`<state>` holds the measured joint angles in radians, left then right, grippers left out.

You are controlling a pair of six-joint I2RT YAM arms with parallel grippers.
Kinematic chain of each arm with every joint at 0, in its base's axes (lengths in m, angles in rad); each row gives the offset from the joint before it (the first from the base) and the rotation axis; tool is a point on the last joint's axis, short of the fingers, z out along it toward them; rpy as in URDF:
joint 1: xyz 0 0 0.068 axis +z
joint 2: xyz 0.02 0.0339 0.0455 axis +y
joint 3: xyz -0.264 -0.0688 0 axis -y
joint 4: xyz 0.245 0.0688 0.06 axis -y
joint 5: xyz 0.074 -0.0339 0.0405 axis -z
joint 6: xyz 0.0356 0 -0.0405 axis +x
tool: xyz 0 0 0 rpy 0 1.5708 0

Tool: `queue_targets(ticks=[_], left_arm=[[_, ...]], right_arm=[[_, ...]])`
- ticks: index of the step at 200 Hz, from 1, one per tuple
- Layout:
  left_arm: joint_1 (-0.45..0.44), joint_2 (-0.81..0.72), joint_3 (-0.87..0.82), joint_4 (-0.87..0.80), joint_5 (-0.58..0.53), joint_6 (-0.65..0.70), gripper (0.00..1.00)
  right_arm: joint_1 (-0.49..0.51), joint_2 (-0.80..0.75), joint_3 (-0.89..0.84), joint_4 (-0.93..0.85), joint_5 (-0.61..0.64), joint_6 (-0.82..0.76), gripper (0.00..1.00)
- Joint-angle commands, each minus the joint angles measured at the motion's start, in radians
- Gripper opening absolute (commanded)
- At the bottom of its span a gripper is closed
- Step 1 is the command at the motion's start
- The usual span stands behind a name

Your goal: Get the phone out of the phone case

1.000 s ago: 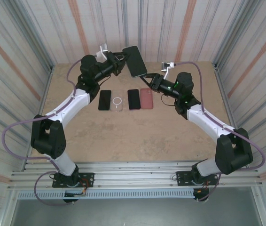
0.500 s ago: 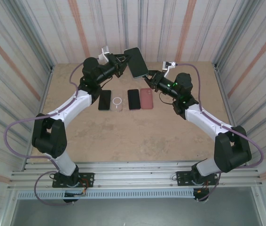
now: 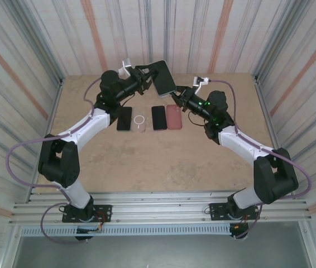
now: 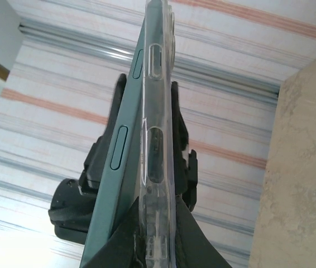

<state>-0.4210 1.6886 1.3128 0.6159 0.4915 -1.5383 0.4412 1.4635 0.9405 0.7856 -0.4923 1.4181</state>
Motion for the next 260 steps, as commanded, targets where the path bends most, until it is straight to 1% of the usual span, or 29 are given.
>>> queue_targets(ticks=[1,16,25,55,75,109,142,166,205,246,260], left_arm=[[-0.005,-0.017,0.014,-0.008,-0.008,0.016,0.5],[-0.004,-0.031,0.006,-0.044,-0.008,0.026,0.62],[-0.003,-0.044,-0.004,-0.068,-0.01,0.034,0.65],[-0.002,-0.111,-0.051,-0.159,-0.023,0.059,0.67],[-0.019,-0.154,-0.082,-0.217,-0.035,0.061,0.68],[-0.068,-0.194,-0.132,-0.245,-0.061,0.015,0.68],[-0.113,-0.199,-0.124,-0.254,-0.077,-0.012,0.65],[-0.135,-0.193,-0.118,-0.243,-0.091,-0.029,0.62],[-0.154,-0.139,-0.075,-0.172,-0.094,-0.064,0.57],[-0.157,-0.094,-0.042,-0.147,-0.087,-0.068,0.55],[-0.157,-0.088,-0.045,-0.137,-0.099,-0.072,0.55]], right_arm=[[0.007,0.004,-0.011,0.083,0.039,0.033,0.0],[0.004,0.009,-0.019,0.11,0.065,0.046,0.0],[0.001,0.014,-0.019,0.124,0.075,0.049,0.0],[-0.008,0.024,-0.029,0.159,0.159,0.038,0.0],[-0.009,0.042,-0.029,0.191,0.218,0.027,0.0],[-0.004,0.067,-0.027,0.227,0.307,-0.013,0.0],[0.003,0.082,-0.033,0.226,0.358,-0.054,0.0],[0.005,0.099,-0.03,0.239,0.358,-0.068,0.0],[0.007,0.105,-0.014,0.223,0.334,-0.091,0.0],[0.008,0.116,0.001,0.231,0.308,-0.088,0.0],[0.01,0.117,0.006,0.228,0.299,-0.091,0.0]])
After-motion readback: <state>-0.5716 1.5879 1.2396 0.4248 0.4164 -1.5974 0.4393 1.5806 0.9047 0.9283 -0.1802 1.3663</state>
